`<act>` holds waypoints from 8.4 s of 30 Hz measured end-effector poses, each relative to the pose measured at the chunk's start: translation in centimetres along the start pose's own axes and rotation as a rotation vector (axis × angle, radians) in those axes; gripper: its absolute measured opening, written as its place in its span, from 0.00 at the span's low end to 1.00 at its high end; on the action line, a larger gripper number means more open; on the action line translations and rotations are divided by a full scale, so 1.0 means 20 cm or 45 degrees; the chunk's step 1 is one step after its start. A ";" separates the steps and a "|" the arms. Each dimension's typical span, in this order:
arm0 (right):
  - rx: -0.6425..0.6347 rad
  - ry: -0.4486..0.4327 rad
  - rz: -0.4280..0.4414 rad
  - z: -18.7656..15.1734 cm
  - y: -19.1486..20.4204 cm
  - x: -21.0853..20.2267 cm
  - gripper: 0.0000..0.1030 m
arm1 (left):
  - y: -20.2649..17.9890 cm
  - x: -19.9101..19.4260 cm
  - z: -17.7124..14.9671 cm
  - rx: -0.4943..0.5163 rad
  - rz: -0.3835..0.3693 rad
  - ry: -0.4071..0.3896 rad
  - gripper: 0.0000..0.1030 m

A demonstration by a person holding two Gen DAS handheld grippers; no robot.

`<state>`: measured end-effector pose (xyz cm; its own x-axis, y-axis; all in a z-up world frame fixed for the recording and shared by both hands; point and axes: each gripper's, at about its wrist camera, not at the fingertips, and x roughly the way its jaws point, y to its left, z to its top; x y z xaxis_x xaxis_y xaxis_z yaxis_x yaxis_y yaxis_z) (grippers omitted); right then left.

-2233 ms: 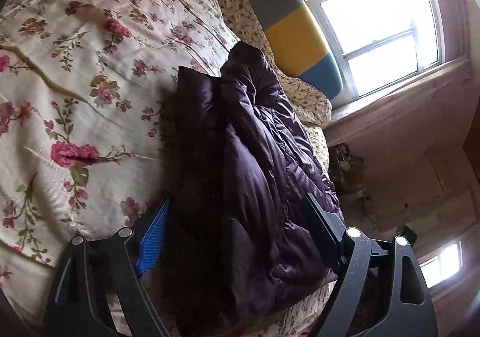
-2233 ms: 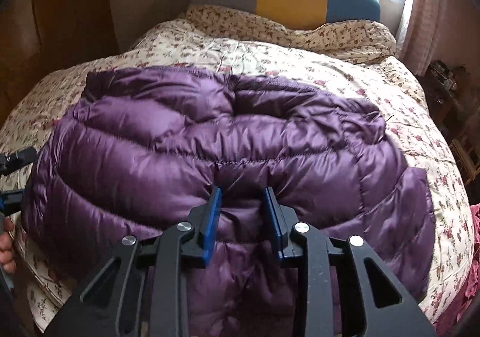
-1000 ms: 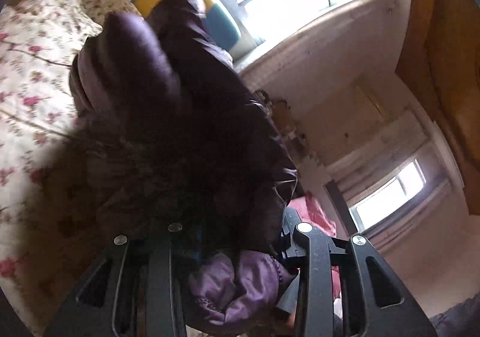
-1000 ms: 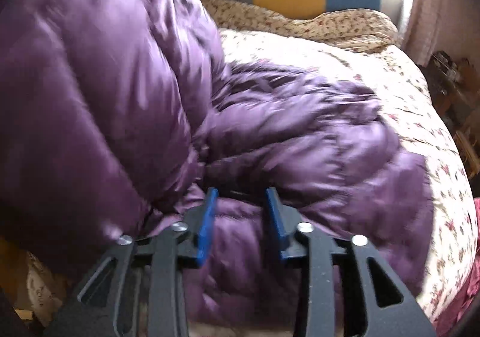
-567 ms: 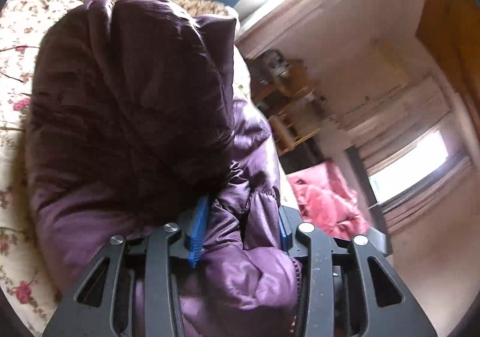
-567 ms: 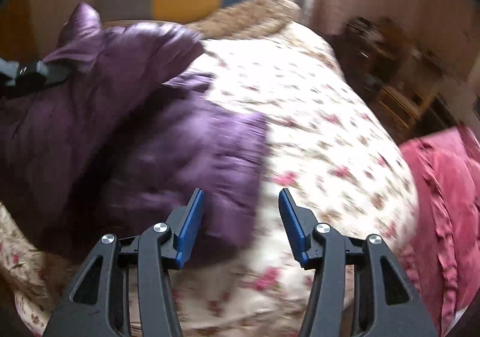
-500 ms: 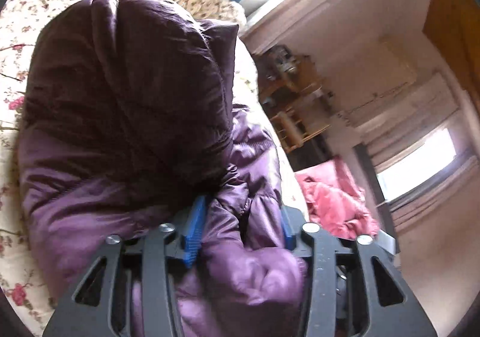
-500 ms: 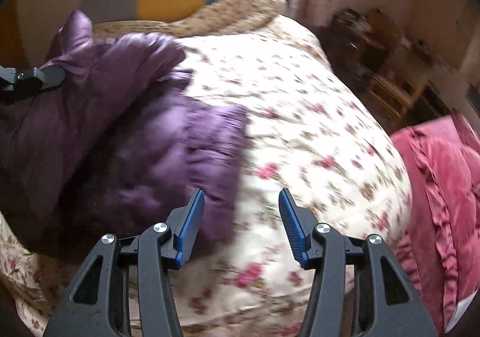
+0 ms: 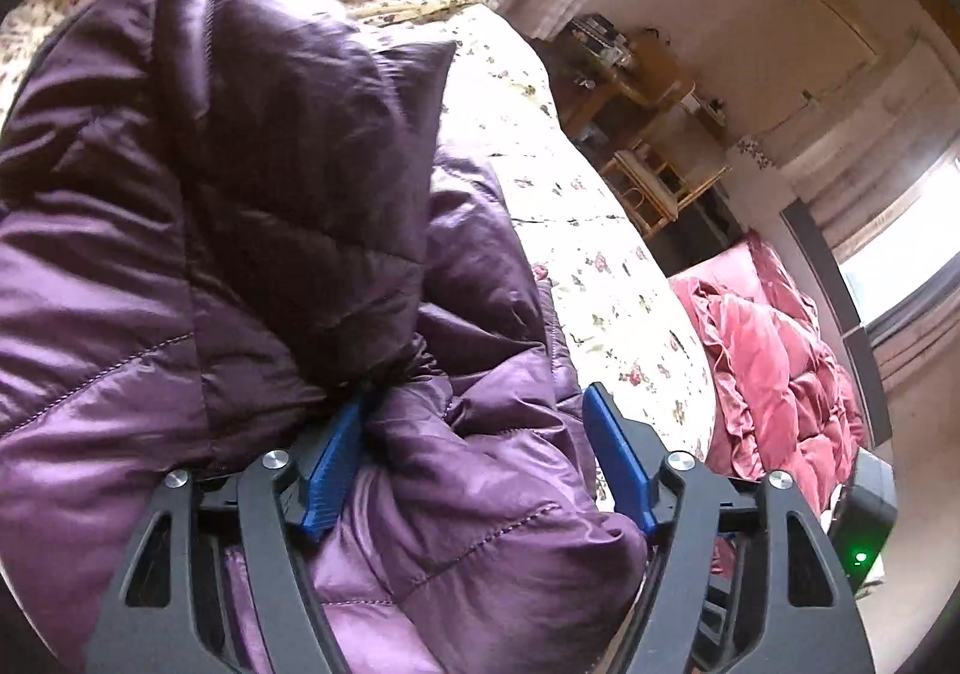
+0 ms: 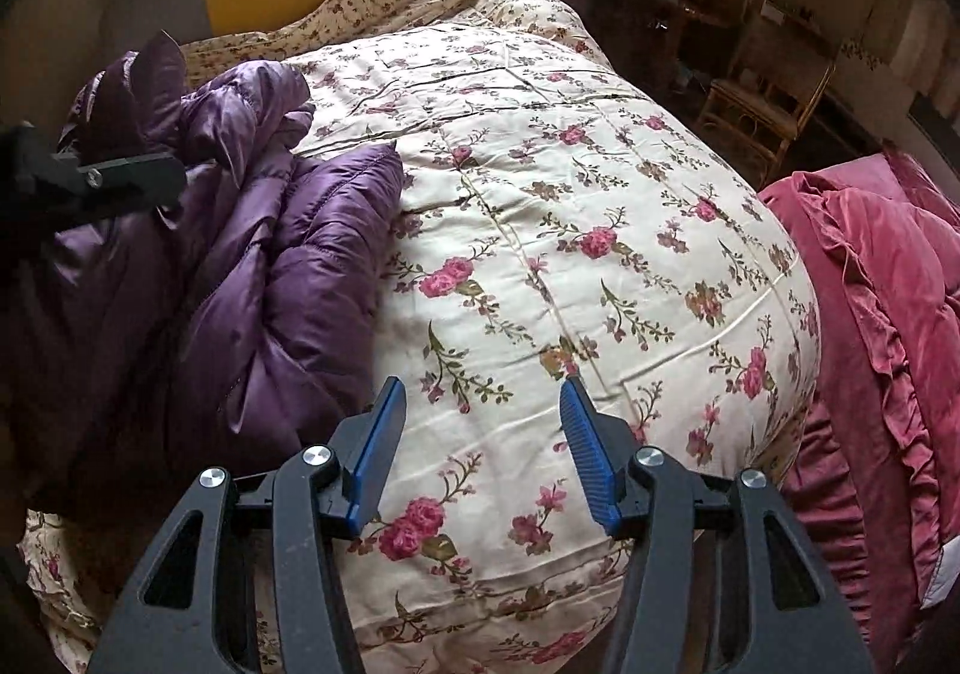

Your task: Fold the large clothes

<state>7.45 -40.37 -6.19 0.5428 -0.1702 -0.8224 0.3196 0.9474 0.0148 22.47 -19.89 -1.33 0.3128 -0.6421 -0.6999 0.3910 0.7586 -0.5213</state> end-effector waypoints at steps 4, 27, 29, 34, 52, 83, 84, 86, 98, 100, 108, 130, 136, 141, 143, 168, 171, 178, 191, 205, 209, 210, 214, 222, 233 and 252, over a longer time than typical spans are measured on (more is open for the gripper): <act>0.001 -0.005 0.005 -0.01 0.02 -0.02 0.53 | 0.00 -0.06 -0.02 0.015 -0.022 -0.031 0.75; -0.100 -0.117 0.050 0.01 0.26 -0.24 0.57 | 0.45 -0.77 -0.43 -0.192 0.282 -0.360 0.81; -0.113 -0.127 0.061 0.01 0.29 -0.26 0.58 | 0.50 -0.76 -0.48 -0.228 0.323 -0.343 0.75; -0.148 -0.145 0.083 0.01 0.35 -0.30 0.58 | 0.51 -0.72 -0.54 -0.226 0.310 -0.299 0.63; -0.113 -0.128 0.102 -0.01 0.34 -0.32 0.59 | 0.30 -0.50 -0.54 0.034 0.297 -0.197 0.47; -0.173 -0.185 0.209 0.08 0.58 -0.43 0.74 | 0.28 -0.44 -0.52 0.138 0.302 -0.159 0.47; -0.179 -0.164 0.213 0.08 0.59 -0.39 0.62 | 0.28 -0.44 -0.53 0.139 0.300 -0.159 0.47; -0.177 -0.133 0.221 0.08 0.61 -0.35 0.47 | 0.28 -0.44 -0.53 0.145 0.298 -0.160 0.47; -0.199 -0.048 0.229 0.03 0.61 -0.16 0.11 | 0.30 -0.49 -0.52 0.132 0.228 -0.158 0.47; -0.178 -0.041 0.228 0.01 0.59 -0.13 0.11 | 0.30 -0.50 -0.51 0.119 0.213 -0.157 0.47; -0.084 -0.008 0.258 -0.11 0.49 -0.02 0.10 | 0.26 -0.42 -0.49 0.188 0.218 -0.115 0.47; -0.087 -0.141 0.209 -0.08 0.51 -0.21 0.45 | 0.31 -0.53 -0.48 0.097 0.223 -0.211 0.47; -0.101 -0.203 0.184 -0.07 0.53 -0.32 0.59 | 0.35 -0.62 -0.44 0.053 0.234 -0.269 0.47; -0.100 -0.259 0.172 -0.01 0.56 -0.40 0.65 | 0.37 -0.64 -0.42 0.030 0.255 -0.288 0.47; -0.095 -0.270 0.168 0.01 0.57 -0.40 0.65 | 0.39 -0.64 -0.41 0.024 0.259 -0.287 0.47; -0.083 -0.133 0.103 0.23 0.59 -0.05 0.16 | 0.45 -0.46 -0.07 0.071 0.339 -0.287 0.47; -0.097 -0.093 0.073 0.20 0.59 0.03 0.15 | 0.45 -0.40 -0.04 0.082 0.333 -0.274 0.47; -0.037 -0.088 0.089 0.11 0.48 0.18 0.12 | 0.38 -0.22 -0.01 0.145 0.304 -0.228 0.47; -0.020 -0.099 0.041 0.18 0.50 0.08 0.19 | 0.37 -0.13 0.01 0.153 0.321 -0.215 0.48; 0.038 -0.182 0.002 0.29 0.54 -0.04 0.36 | 0.37 -0.16 0.02 0.166 0.325 -0.221 0.48; 0.054 -0.190 -0.019 0.31 0.56 -0.04 0.36 | 0.36 -0.16 0.03 0.185 0.328 -0.224 0.47; 0.060 -0.192 -0.026 0.32 0.56 -0.04 0.36 | 0.36 -0.16 0.03 0.188 0.328 -0.224 0.47; 0.076 -0.216 -0.051 0.34 0.57 -0.05 0.42 | 0.35 -0.15 0.04 0.214 0.332 -0.224 0.47; 0.073 -0.290 -0.057 0.45 0.58 -0.05 0.46 | 0.33 -0.14 0.04 0.259 0.323 -0.219 0.47; 0.062 -0.156 -0.061 0.40 0.56 0.17 0.30 | 0.32 -0.13 0.04 0.326 0.296 -0.203 0.47; 0.090 -0.159 0.021 0.33 0.47 0.37 0.30 | 0.46 0.14 0.17 0.198 0.375 -0.107 0.57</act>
<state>19.50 -34.50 -8.36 0.6394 -0.1911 -0.7448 0.3612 0.9297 0.0716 29.84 -15.19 -6.42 0.4995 -0.4099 -0.7632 0.3989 0.8909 -0.2174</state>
